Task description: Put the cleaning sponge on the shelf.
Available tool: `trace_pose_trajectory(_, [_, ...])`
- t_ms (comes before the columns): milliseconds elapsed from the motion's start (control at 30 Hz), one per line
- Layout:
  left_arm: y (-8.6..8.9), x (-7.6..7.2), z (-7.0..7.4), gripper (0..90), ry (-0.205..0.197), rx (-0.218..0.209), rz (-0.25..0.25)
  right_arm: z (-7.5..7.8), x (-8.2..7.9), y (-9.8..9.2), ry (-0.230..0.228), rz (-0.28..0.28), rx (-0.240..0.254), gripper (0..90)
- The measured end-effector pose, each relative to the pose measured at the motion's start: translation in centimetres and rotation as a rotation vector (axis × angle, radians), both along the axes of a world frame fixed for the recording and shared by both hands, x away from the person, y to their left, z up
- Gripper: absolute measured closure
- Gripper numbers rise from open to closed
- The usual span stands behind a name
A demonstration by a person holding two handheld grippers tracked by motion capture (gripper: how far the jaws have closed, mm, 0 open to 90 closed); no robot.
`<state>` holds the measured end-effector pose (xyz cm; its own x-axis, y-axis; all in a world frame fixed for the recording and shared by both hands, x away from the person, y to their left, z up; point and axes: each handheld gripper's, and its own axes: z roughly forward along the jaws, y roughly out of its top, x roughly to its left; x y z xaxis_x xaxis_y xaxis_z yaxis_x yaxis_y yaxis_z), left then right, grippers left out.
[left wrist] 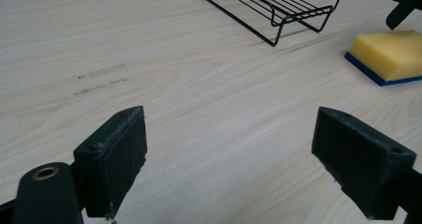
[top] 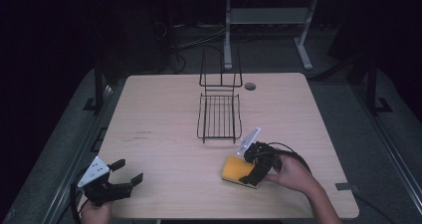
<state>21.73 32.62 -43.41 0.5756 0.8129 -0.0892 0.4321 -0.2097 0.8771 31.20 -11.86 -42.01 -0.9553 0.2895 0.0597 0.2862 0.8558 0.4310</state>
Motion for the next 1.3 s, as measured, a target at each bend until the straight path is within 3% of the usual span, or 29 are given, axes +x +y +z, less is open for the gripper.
trace_pose_trajectory(767, [-0.1, 0.0, 0.0, 13.4, 0.005, -0.001, -0.006, -1.7, 0.7, 1.5, 0.031, 0.025, -0.079, 15.5])
trace_pose_trajectory(1300, [0.0, 0.1, -0.1, 13.4, 0.006, -0.008, -0.008, -2.5, 0.7, 1.7, 0.037, 0.027, -0.109, 15.9])
